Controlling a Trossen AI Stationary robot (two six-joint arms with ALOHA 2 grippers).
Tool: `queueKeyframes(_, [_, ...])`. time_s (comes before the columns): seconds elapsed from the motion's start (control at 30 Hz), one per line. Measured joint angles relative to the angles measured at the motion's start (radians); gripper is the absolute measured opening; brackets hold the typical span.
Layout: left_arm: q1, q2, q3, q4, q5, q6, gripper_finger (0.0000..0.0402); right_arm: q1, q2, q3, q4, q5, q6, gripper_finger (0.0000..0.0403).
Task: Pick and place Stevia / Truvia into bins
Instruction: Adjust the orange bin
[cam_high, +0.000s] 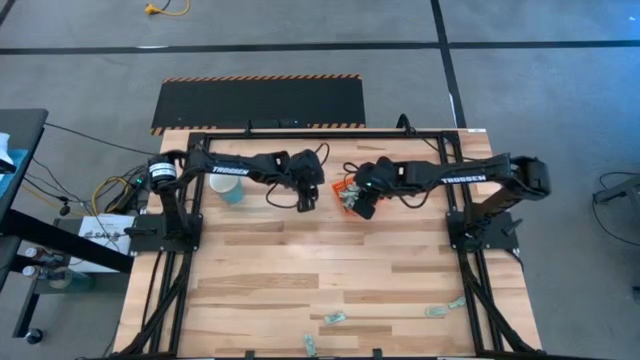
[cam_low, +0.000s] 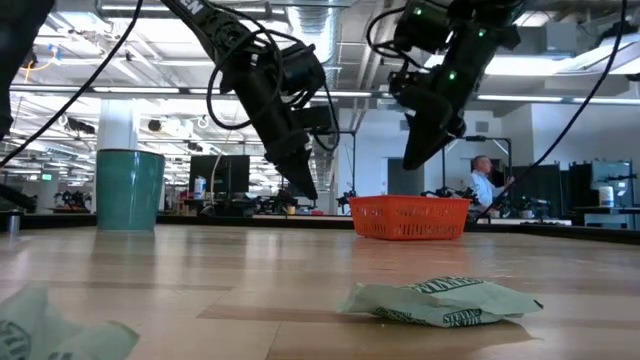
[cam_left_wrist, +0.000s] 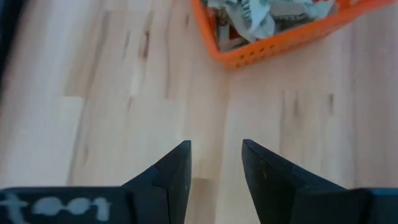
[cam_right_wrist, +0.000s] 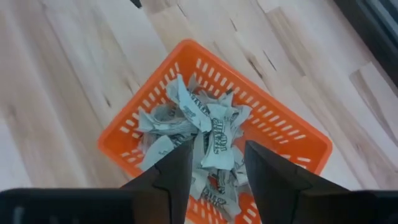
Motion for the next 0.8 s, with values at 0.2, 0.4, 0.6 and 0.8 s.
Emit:
queueKeyframes(0.2, [0.098, 0.0, 0.0, 0.032, 0.232, -0.023, 0.0132, 0.003, -0.053, 0.0, -0.04, 0.005, 0.039, 0.013])
queueKeyframes(0.4, [0.178, 0.0, 0.0, 0.12, 0.27, -0.085, 0.0132, 0.004, -0.116, 0.0, -0.087, 0.008, 0.06, 0.0107])
queueKeyframes(0.6, [0.203, -0.002, 0.0, 0.345, 0.337, -0.254, 0.0132, 0.004, -0.155, 0.0, -0.145, 0.008, 0.077, 0.0082])
queueKeyframes(0.8, [0.182, 0.06, 0.012, 0.398, 0.21, -0.276, 0.0132, 0.051, -0.167, 0.0, -0.188, 0.045, 0.107, 0.0061])
